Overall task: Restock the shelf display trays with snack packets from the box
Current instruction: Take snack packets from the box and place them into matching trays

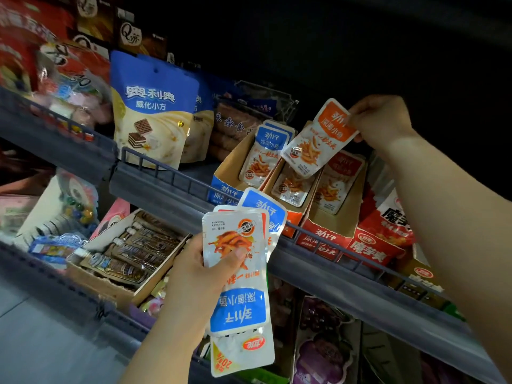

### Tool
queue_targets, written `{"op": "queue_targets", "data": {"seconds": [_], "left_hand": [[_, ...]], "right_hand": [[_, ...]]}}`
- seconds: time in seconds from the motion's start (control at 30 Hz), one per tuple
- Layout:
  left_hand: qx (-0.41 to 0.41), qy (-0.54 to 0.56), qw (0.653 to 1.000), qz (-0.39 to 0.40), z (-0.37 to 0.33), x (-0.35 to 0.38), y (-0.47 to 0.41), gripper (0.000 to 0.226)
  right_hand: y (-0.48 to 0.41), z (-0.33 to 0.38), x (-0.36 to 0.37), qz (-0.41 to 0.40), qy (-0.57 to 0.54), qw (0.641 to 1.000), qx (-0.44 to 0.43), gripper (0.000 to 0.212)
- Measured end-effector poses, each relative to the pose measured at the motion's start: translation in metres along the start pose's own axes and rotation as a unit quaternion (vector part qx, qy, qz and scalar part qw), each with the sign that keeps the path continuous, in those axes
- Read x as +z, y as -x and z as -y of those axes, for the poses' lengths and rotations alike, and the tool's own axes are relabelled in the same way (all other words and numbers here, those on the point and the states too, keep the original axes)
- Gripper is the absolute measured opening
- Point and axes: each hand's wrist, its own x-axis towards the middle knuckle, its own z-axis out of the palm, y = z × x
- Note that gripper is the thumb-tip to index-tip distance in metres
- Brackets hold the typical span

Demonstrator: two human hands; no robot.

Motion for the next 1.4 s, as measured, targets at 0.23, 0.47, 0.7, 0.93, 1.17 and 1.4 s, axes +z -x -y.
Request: {"op": "queue_targets", "data": {"seconds": [0.23,0.47,0.7,0.93,1.17,1.4], "left_hand": [[-0.007,0.01,1.0,0.004,0.001,0.001,0.0,0.012],[-0.01,0.005,1.0,0.004,0.002,0.004,0.002,0.011],[-0.012,0.004,1.0,-0.01,0.001,0.002,-0.002,0.012],[-0.014,0.017,1.0,-0.017,0.002,0.003,-0.006,0.012],[-0.005,0.023,1.0,-0.001,0.004,0.001,-0.007,0.012],[-0.006,0.024,1.0,0.013,0.005,0.005,-0.003,0.014]], "right_hand": [[0.002,-0.004,-0.013,0.063,0.002,0.998,-0.017,0.017],[0.011,-0.003,0.011,0.212,0.095,0.972,-0.023,0.014],[0.011,-0.019,0.036,0.15,-0.021,0.987,0.054,0.014],[0.008,-0.032,0.06,0.029,-0.068,0.993,0.092,0.019],[0.008,-0.033,0.068,0.023,-0.012,0.997,0.078,0.033],[0.013,-0.02,0.057,-0.01,0.005,0.998,0.065,0.04]]}}
